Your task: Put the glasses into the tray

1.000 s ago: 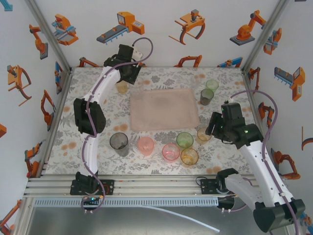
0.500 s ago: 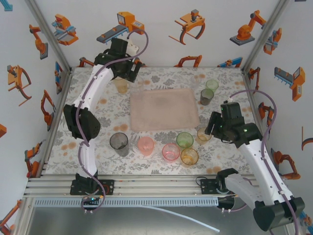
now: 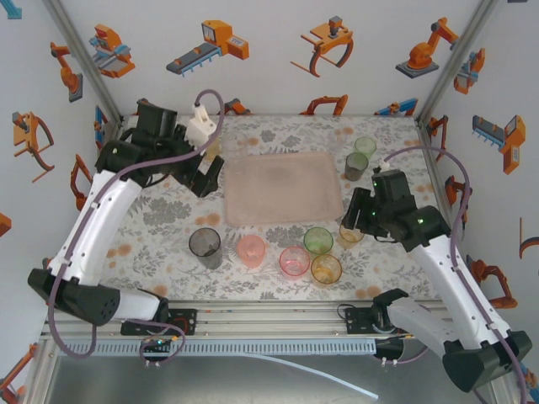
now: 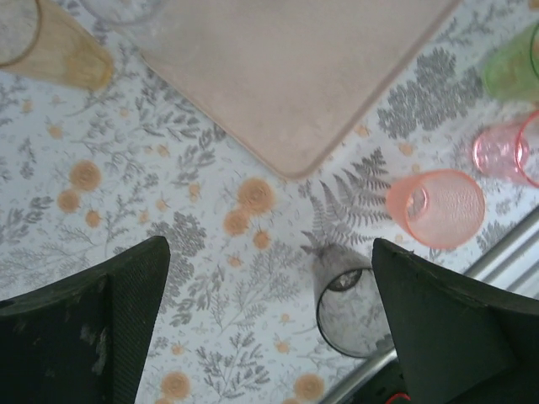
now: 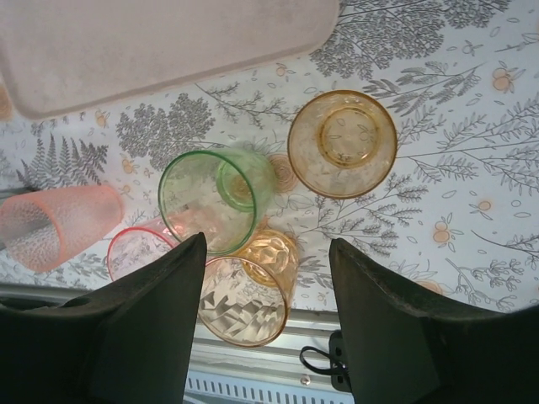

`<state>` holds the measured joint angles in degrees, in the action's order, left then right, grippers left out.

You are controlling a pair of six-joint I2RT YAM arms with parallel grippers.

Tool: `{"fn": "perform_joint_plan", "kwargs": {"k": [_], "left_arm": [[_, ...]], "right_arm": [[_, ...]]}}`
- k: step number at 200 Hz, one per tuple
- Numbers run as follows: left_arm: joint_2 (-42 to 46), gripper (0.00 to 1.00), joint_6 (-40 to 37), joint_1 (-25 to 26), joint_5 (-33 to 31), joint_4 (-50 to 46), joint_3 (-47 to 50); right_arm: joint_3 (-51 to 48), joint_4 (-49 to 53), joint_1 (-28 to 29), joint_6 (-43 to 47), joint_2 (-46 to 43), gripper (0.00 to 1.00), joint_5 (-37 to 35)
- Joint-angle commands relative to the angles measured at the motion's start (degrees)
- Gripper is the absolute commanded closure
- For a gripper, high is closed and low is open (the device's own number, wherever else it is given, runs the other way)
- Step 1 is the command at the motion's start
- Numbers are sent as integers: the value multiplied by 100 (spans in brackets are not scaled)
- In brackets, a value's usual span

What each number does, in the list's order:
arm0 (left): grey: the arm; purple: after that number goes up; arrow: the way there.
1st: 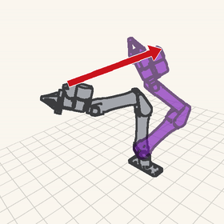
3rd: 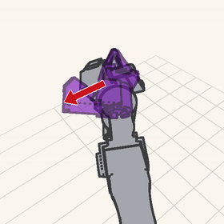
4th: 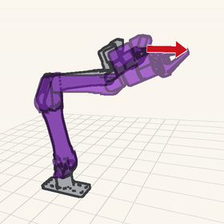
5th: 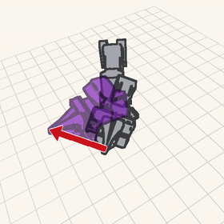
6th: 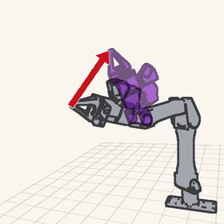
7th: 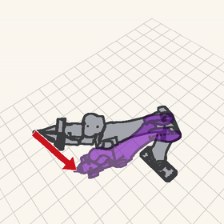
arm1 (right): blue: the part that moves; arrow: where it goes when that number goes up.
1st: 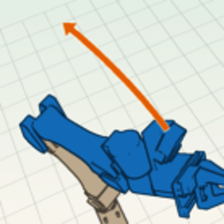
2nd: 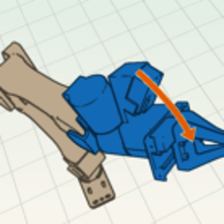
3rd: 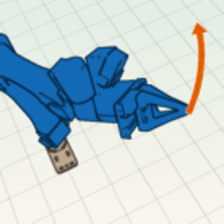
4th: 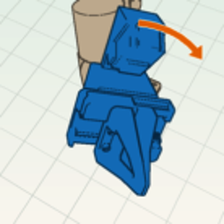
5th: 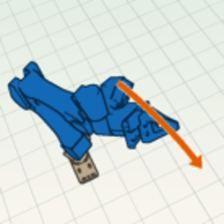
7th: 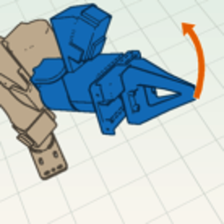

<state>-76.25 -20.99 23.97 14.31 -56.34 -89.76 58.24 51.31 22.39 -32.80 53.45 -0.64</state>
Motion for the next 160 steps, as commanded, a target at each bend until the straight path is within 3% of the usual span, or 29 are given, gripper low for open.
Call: {"fn": "perform_joint_plan", "kwargs": {"k": [1, 53, 160], "left_arm": [[346, 3, -336, 1, -47, -145, 697], [849, 0, -398, -19, -122, -185, 1711], [576, 22, -220, -63, -313, 195, 2449]], "right_arm": [[120, -92, 211, -132, 144, 44, -63], [10, -662, 643, -201, 416, 45, -35], [199, -1081, 925, 207, 1196, 44, -279]]}}
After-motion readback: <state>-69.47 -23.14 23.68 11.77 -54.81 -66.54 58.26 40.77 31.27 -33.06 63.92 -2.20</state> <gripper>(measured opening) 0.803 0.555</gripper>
